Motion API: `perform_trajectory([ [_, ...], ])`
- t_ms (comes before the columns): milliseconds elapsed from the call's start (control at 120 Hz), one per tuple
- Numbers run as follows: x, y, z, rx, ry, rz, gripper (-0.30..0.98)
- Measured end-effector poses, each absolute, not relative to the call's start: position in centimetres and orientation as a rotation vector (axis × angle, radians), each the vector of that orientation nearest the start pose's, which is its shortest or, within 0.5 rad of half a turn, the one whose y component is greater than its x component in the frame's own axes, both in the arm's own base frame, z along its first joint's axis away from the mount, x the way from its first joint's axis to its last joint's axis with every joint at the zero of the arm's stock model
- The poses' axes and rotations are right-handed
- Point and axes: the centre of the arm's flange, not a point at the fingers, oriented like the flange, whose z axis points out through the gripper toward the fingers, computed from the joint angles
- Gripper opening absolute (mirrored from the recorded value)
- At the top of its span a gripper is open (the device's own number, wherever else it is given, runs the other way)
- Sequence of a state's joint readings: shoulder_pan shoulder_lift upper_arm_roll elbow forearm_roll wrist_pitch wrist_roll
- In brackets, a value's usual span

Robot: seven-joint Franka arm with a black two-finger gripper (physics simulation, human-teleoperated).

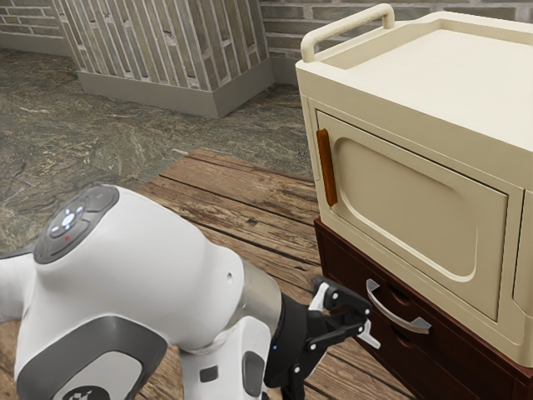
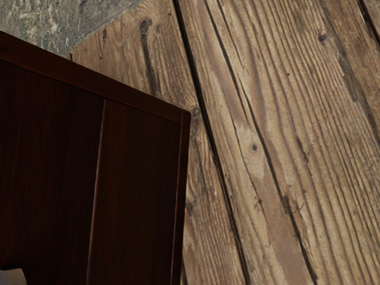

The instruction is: Pull the drawer handle with one arm to open the drawer

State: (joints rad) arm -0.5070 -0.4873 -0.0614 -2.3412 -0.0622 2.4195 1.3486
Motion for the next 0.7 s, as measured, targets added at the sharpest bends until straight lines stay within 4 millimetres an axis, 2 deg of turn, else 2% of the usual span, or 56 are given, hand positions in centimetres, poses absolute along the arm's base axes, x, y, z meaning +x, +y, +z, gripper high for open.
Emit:
perform_trajectory([
  [142,38.1,-24.5,57.3,-1.7,2.29,-0.771,0.69],
  [333,39.4,-23.6,57.1,-1.722,2.227,-0.757,0.69],
  [533,40.3,-24.2,57.1,-1.73,2.215,-0.764,0.69],
  [700,40.6,-24.7,56.2,-1.743,2.214,-0.738,0.69],
])
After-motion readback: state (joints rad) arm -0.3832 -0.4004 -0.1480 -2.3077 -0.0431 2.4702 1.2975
